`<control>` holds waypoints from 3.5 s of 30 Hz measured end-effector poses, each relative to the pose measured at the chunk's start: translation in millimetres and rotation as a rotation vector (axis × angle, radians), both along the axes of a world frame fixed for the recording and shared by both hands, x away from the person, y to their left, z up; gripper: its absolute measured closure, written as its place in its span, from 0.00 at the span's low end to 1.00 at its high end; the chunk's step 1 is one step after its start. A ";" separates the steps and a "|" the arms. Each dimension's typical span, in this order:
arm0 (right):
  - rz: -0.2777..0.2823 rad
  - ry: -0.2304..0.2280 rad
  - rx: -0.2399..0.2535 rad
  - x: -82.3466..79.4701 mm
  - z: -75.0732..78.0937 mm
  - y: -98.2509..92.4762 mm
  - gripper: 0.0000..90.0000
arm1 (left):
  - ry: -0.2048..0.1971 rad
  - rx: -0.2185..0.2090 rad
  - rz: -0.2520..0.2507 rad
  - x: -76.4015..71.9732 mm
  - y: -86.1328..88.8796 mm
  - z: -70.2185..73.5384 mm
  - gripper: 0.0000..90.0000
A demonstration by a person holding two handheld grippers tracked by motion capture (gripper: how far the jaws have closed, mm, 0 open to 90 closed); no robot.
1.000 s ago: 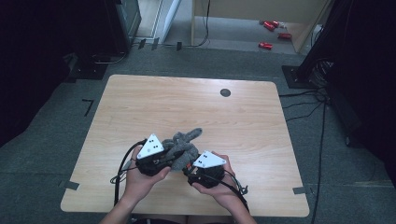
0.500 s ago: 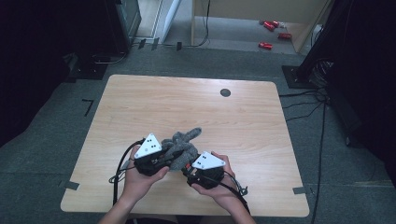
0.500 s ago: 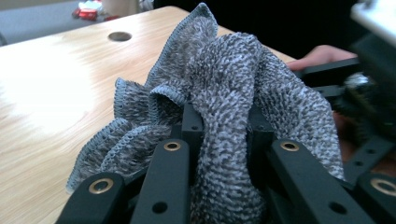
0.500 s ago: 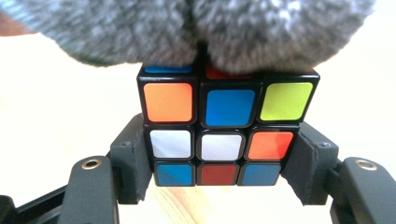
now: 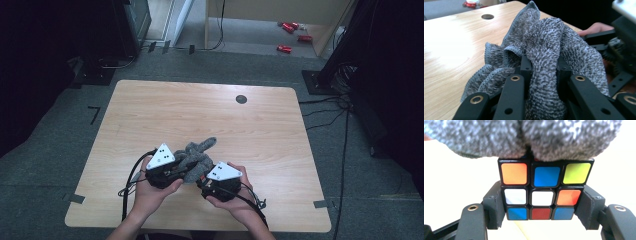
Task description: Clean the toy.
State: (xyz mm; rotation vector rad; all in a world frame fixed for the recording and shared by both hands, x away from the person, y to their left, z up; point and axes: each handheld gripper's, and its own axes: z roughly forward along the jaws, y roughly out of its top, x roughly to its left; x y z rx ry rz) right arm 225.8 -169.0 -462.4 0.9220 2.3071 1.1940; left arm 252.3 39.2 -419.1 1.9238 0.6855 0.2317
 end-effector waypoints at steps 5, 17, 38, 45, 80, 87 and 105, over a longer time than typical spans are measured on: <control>0.005 -0.001 -0.013 0.0 -2.7 3.1 0.39 | -0.018 0.010 -0.055 -11.8 -17.4 0.0 0.83; -0.003 -0.006 -0.029 -1.1 -3.0 2.7 0.38 | -0.010 0.010 -0.014 -7.0 -11.8 -1.8 0.83; -0.002 -0.013 -0.034 -2.1 -2.9 4.1 0.39 | -0.002 0.018 -0.017 -3.2 -10.3 -1.8 0.81; -0.002 -0.042 0.020 -3.0 6.4 -4.2 0.39 | 0.089 -0.090 0.076 22.7 31.7 -2.7 0.83; 0.019 -0.151 0.184 -10.6 27.0 -19.8 0.38 | 0.416 -0.234 -0.080 51.1 33.2 -47.1 0.84; -0.007 -0.149 0.190 -8.8 27.7 -23.5 0.39 | 0.370 -0.282 -0.007 55.6 52.5 -39.7 0.84; 0.014 -0.150 0.194 -12.2 25.1 -16.5 0.38 | 0.381 -0.364 -0.112 48.2 38.4 -44.8 0.87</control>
